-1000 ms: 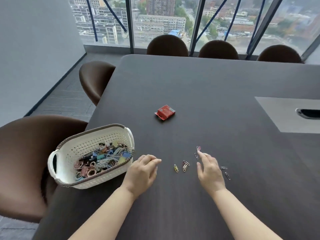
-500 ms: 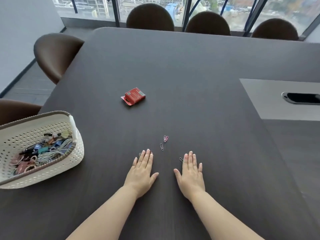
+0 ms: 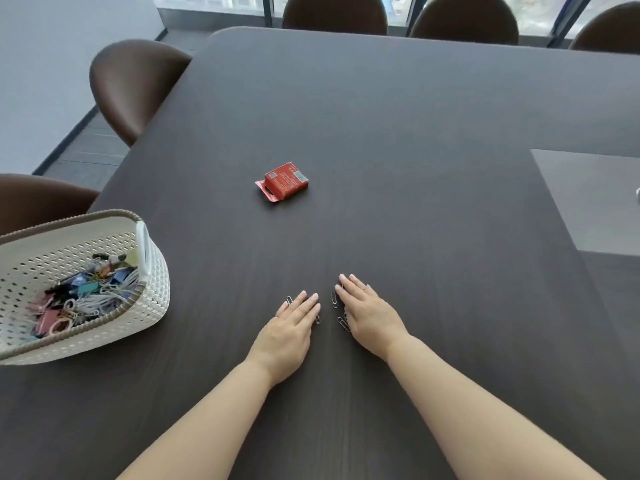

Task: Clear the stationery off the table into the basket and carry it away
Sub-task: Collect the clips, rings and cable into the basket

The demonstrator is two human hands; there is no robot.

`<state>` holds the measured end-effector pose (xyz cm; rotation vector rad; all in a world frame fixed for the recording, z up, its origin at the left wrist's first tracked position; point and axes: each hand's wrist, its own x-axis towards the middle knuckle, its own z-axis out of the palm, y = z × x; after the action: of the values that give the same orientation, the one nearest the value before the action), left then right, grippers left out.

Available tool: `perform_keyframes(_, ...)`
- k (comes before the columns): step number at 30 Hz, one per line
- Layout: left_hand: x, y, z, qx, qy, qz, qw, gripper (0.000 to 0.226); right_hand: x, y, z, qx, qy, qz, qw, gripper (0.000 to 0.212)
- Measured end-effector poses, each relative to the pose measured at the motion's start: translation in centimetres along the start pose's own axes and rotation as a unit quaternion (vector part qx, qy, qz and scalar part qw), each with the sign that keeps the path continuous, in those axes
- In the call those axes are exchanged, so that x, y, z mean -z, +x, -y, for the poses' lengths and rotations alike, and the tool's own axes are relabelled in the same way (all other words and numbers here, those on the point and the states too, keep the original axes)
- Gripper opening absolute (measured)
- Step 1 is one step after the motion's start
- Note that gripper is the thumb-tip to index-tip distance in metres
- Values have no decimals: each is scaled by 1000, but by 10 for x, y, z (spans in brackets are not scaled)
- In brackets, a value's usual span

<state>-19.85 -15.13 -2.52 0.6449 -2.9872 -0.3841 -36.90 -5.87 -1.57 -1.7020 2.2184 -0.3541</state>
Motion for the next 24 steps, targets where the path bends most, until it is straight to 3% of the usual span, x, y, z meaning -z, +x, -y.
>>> perform_keyframes(4,-1,-18,3,-51,-61,-80,994,52,-12,-37,9,20,52,-106,993,36)
perform_keyframes(7,2,-26,8,-42,-42,-152,987,35,-15,-57,13,-34,65,-162,984,40)
perform_keyframes(10,12,-24,7,64,28,-98,993,61,-17,-61,10,-91,1,-156,984,59)
perform_keyframes(13,13,-16,7,108,64,-47,991,79,-17,-51,12,-83,-22,-140,986,67)
perform_keyframes(21,-3,-16,5,38,-93,-125,987,36,-21,-41,10,-39,41,-198,979,26)
perform_keyframes(24,-4,-16,5,44,-110,-136,984,38,-21,-43,10,-36,39,-214,975,33)
